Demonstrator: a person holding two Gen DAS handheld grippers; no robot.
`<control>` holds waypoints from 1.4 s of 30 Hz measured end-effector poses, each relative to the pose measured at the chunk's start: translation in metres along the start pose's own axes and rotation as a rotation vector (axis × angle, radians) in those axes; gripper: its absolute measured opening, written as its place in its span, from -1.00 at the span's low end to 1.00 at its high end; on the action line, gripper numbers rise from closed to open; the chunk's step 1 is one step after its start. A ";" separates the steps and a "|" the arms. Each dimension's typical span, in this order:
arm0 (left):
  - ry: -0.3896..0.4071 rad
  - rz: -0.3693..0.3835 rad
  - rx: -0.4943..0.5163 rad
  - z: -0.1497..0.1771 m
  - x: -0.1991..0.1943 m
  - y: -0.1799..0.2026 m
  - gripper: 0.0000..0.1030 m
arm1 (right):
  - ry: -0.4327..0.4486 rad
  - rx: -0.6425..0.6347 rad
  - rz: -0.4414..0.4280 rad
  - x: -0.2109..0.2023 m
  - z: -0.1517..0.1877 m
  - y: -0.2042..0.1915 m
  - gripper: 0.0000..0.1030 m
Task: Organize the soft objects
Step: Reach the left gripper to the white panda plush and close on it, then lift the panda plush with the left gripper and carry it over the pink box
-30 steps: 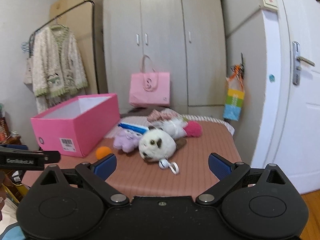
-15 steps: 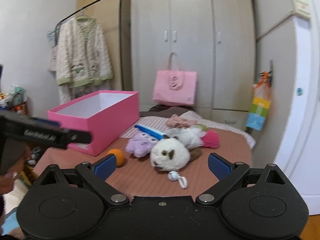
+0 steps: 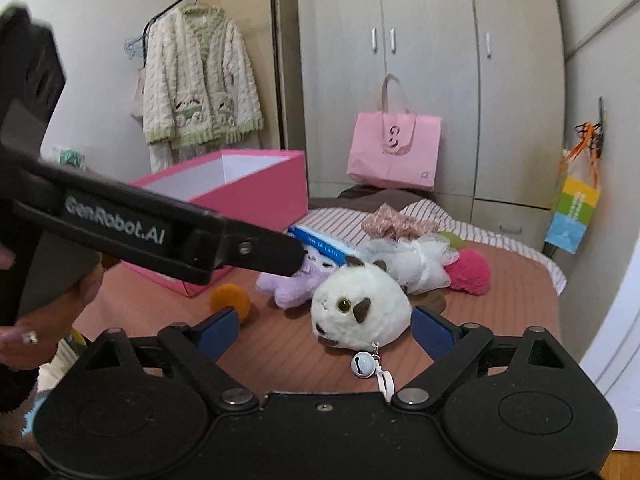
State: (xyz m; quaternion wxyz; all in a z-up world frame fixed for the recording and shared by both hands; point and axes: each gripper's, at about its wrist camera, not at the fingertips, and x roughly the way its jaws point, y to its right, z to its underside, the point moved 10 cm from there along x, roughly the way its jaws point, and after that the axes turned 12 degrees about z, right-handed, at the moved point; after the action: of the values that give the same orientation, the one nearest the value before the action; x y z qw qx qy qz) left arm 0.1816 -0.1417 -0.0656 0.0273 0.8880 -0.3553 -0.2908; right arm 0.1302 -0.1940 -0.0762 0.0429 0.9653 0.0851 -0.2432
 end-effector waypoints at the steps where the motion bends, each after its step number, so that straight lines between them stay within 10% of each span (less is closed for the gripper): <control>1: -0.007 0.014 -0.001 0.002 0.007 0.000 0.81 | -0.003 0.001 -0.009 0.006 0.002 0.000 0.83; 12: -0.107 0.036 -0.002 0.016 0.067 -0.020 0.64 | -0.045 0.039 0.004 0.067 0.012 0.010 0.79; 16: -0.153 0.055 -0.045 0.023 0.080 -0.028 0.16 | -0.091 0.105 -0.010 0.083 0.017 0.017 0.76; 22: -0.142 0.036 -0.038 0.028 0.083 -0.028 0.10 | -0.071 0.119 -0.008 0.085 0.021 0.017 0.44; 42: -0.101 -0.014 0.034 0.034 0.063 -0.010 0.03 | -0.005 0.164 0.082 0.073 0.028 0.009 0.37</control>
State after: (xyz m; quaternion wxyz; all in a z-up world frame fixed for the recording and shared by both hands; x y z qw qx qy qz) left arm 0.2063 -0.1693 -0.1277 -0.0078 0.8749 -0.3549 -0.3295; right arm 0.1824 -0.1961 -0.1353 -0.0263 0.9676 0.0250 -0.2498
